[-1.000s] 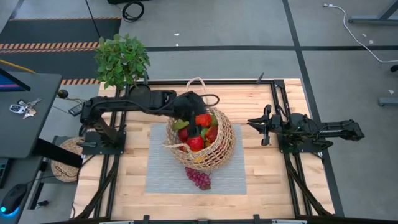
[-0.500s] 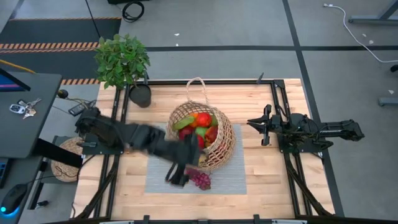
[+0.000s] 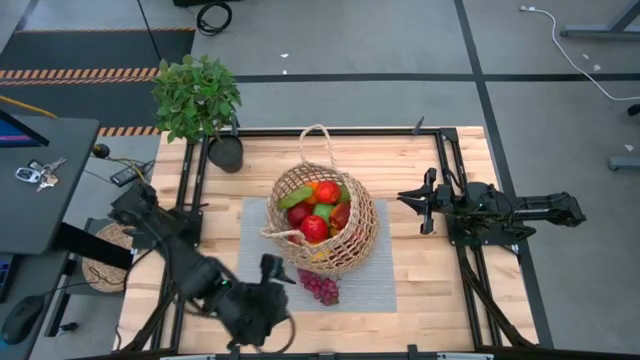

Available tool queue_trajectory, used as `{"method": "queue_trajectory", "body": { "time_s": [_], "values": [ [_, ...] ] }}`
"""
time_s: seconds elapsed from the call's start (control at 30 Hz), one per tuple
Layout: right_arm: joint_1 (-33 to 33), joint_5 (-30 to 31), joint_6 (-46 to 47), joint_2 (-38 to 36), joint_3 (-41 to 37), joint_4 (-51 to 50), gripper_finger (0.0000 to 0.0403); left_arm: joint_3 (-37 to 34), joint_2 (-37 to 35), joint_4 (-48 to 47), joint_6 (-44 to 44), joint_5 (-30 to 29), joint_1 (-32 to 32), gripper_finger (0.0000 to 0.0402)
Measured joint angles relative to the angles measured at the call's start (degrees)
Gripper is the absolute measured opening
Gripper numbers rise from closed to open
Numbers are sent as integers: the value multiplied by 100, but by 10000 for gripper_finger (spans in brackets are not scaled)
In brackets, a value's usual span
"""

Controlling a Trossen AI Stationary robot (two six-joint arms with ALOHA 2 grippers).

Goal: Build produce basket
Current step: Put the grapes into the basket

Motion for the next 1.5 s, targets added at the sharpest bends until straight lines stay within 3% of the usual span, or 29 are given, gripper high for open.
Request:
{"method": "queue_trajectory", "body": {
  "time_s": [0.13, 0.3, 0.4, 0.57, 0.77, 0.97, 1.27, 1.5],
  "values": [
    [0, 0, 0, 0, 0, 0, 50, -649, -245, 40, -472, -699, -394, 343],
    [0, 0, 0, 0, 0, 0, 50, -1898, -857, 277, -898, -2050, -755, 304],
    [-1, 0, 0, 0, 0, 0, 50, -2704, -1360, 609, -989, -2431, -773, 283],
    [0, 0, 0, 0, 0, 0, 50, -4010, -2313, 1567, -667, -2463, -464, 248],
    [0, 0, 0, 0, 0, 0, 50, -5361, -3559, 2221, -542, -2045, 148, 206],
    [0, 0, 0, 0, 0, 0, 50, -6189, -5019, 2450, -577, -1787, 533, 163],
    [0, 0, 0, 0, 0, 0, 50, -7281, -6880, 3163, -585, -2878, 602, 113],
    [0, 0, -1, 0, 0, 0, 50, -8179, -7786, 3804, -546, -2900, 618, 65]
  ]
}}
